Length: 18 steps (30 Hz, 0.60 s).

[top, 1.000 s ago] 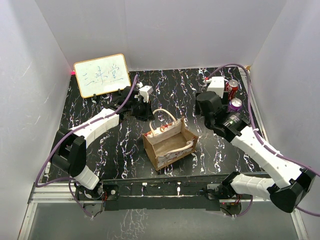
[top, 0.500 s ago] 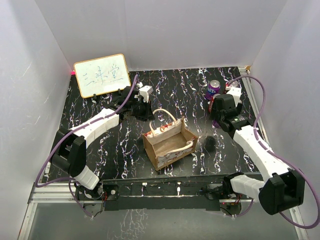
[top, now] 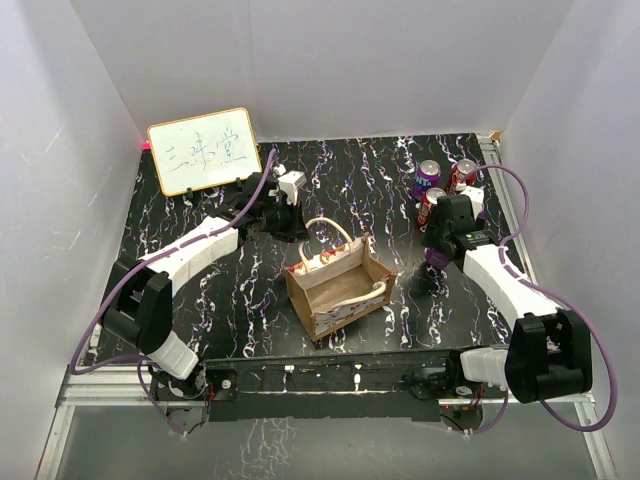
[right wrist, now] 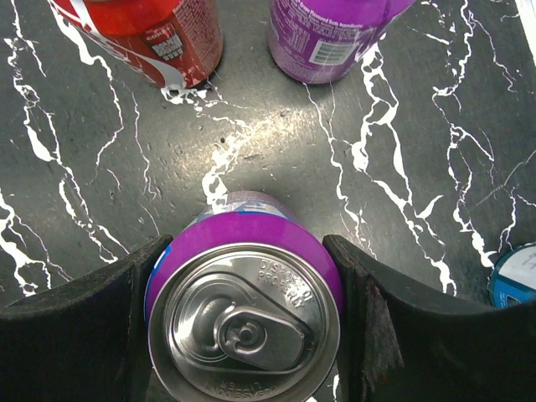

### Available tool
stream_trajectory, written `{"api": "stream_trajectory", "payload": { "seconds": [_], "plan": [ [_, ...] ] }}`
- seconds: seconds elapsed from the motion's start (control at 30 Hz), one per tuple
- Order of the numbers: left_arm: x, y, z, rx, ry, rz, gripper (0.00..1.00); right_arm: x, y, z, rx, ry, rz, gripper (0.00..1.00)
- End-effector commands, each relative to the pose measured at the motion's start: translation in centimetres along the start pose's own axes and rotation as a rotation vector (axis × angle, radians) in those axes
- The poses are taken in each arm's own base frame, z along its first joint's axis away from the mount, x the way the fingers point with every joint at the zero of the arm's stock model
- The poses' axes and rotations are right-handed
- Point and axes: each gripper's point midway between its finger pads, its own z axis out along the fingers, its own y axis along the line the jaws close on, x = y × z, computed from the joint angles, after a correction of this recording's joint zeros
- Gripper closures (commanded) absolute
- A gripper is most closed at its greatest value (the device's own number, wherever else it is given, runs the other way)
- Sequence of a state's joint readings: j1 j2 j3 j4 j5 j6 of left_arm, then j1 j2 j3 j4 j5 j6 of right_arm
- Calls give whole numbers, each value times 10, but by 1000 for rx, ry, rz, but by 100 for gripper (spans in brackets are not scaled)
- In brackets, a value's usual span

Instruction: Take the beverage out of the canvas bag

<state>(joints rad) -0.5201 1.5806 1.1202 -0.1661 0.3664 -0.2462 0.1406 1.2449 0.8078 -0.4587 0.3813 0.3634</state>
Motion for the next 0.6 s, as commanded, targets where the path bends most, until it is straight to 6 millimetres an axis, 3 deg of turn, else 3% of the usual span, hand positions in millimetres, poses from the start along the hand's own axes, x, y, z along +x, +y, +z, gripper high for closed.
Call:
{"api": "stream_trajectory", "payload": {
  "seconds": [0.0, 0.27, 0.57],
  "plan": [
    [-14, -14, -12, 34, -33, 15, 100, -45, 11, -1, -54, -157, 59, 89],
    [-16, -12, -14, 21, -39, 22, 100, -26, 10, 12, -47, -117, 58, 78],
    [-20, -16, -20, 31, -58, 29, 100, -25, 4, 24, 4, -125, 36, 70]
  ]
}}
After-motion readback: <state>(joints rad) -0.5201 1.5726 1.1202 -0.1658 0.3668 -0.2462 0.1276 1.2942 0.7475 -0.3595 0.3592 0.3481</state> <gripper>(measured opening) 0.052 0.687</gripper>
